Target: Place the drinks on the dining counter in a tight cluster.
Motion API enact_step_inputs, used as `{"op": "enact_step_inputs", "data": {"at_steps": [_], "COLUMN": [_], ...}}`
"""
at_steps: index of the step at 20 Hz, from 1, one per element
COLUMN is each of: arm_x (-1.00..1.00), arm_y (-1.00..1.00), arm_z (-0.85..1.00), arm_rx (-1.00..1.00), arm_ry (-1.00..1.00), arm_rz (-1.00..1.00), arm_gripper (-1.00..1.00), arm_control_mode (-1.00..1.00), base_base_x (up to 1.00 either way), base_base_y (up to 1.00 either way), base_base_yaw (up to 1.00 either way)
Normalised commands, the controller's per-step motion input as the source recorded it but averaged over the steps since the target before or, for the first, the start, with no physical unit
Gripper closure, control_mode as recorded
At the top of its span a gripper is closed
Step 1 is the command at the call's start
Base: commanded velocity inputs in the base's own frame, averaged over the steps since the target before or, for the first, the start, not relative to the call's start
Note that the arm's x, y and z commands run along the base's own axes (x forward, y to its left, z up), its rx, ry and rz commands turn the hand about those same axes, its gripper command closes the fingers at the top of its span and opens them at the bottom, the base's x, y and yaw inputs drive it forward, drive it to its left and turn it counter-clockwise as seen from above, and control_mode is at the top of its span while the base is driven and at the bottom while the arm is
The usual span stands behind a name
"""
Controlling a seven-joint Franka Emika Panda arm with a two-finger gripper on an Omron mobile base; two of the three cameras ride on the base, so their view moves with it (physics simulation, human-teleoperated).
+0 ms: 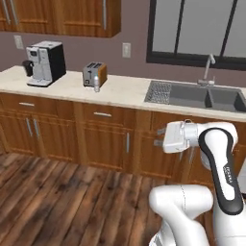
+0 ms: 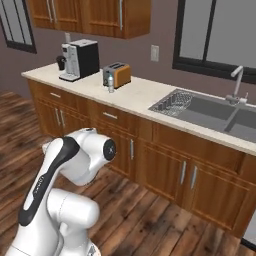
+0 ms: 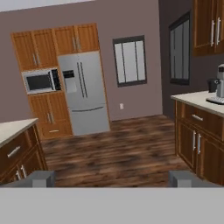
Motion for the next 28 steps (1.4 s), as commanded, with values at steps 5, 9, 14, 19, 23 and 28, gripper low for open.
{"op": "enact_step_inputs", "data": {"at_steps": [5, 9, 14, 19, 23, 28], "arm_x": [0.0, 0.0, 0.0, 0.0, 0.0, 0.0], "arm_y": [0.0, 0.0, 0.0, 0.0, 0.0, 0.0], "arm_z": [0.0, 0.0, 0.0, 0.0, 0.0, 0.0], "arm_rx": [0.0, 0.0, 0.0, 0.0, 0.0, 0.0], "arm_ry": [0.0, 0.0, 0.0, 0.0, 0.0, 0.0], "arm_rz": [0.0, 0.0, 0.0, 0.0, 0.0, 0.0], "arm_gripper": [-1.0, -1.0, -1.0, -1.0, -1.0, -1.0], "arm_control_mode": [1.0, 1.0, 1.0, 1.0, 1.0, 1.0], "base_base_x": [0.93, 0.94, 0.87, 0.72, 0.67, 0.6], "base_base_y": [0.04, 0.09, 0.23, 0.51, 0.56, 0.57], "base_base_yaw": [0.04, 0.06, 0.05, -0.11, -0.15, -0.14]}}
